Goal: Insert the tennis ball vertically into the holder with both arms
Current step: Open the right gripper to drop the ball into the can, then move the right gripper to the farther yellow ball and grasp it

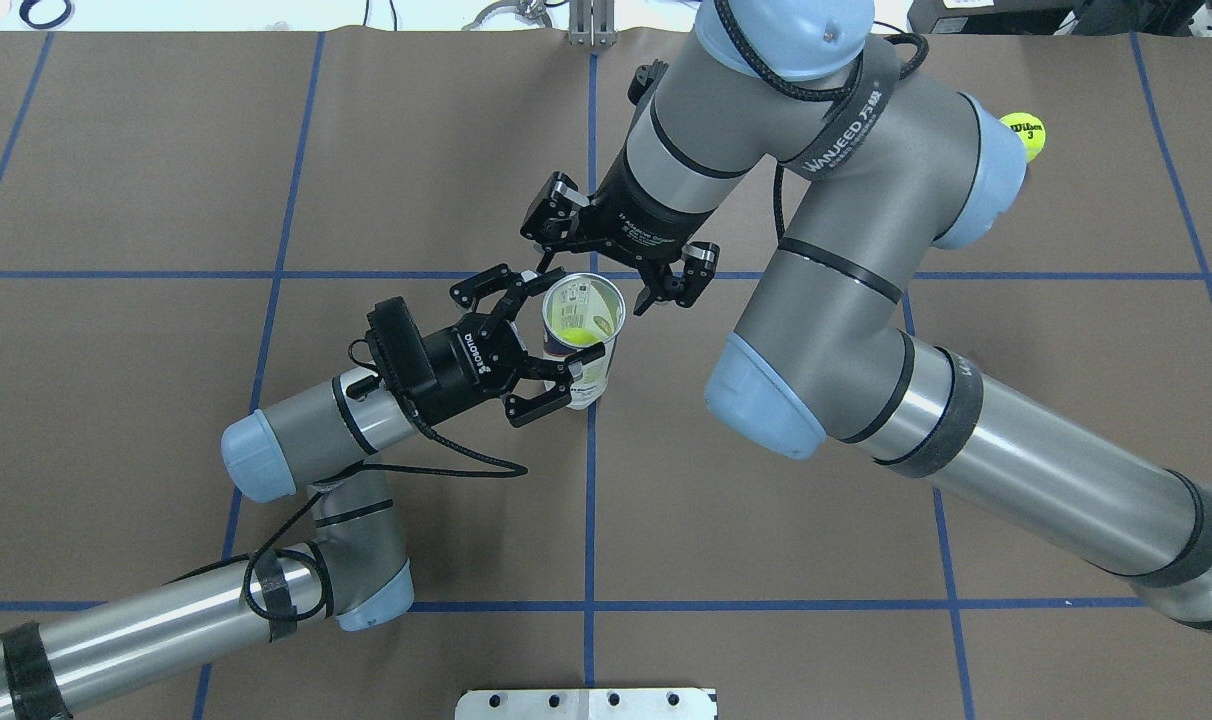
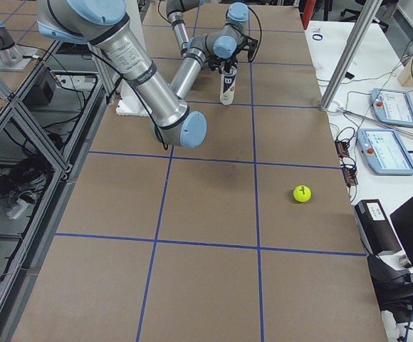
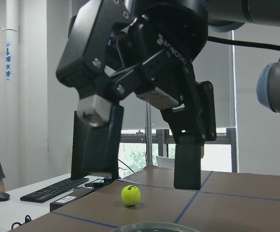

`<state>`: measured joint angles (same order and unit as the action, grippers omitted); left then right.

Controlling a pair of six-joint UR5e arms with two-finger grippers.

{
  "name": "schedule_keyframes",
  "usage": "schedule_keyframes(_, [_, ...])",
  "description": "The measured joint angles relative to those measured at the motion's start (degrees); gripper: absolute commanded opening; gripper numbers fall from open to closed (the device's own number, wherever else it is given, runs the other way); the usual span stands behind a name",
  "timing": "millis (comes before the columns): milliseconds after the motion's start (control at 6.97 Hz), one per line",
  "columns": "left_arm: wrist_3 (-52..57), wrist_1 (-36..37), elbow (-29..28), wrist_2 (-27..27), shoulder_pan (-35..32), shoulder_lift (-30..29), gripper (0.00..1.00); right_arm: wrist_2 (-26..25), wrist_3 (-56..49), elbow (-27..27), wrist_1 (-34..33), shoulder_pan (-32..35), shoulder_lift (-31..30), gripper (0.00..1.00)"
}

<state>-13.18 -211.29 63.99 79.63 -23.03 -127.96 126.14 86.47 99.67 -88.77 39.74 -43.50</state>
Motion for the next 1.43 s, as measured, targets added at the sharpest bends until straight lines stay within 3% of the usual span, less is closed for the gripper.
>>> schedule_keyframes(430, [0.0,0.0,0.0,-0.1,0.0,0.1,0.87,1.2,-1.6,1.9,-0.1,2.7,-3.4,1.00])
schedule_keyframes(1004, [0.0,-0.1,0.1,-0.4,0.0,0.3,0.88,5.6,-16.9,3.6,-0.2,13.5,-15.0,1.00])
schedule_keyframes(1148, [0.0,-0.1,0.2,-0.6,0.0,0.3,0.88,5.9,-24.0,1.8,-0.1,16.7,-18.1,1.00])
schedule_keyframes(1434, [0.0,-0.2,0.2,-1.1,0.0,0.5,0.88,5.3,-41.7,-9.0,0.6,23.9,-20.9,1.00])
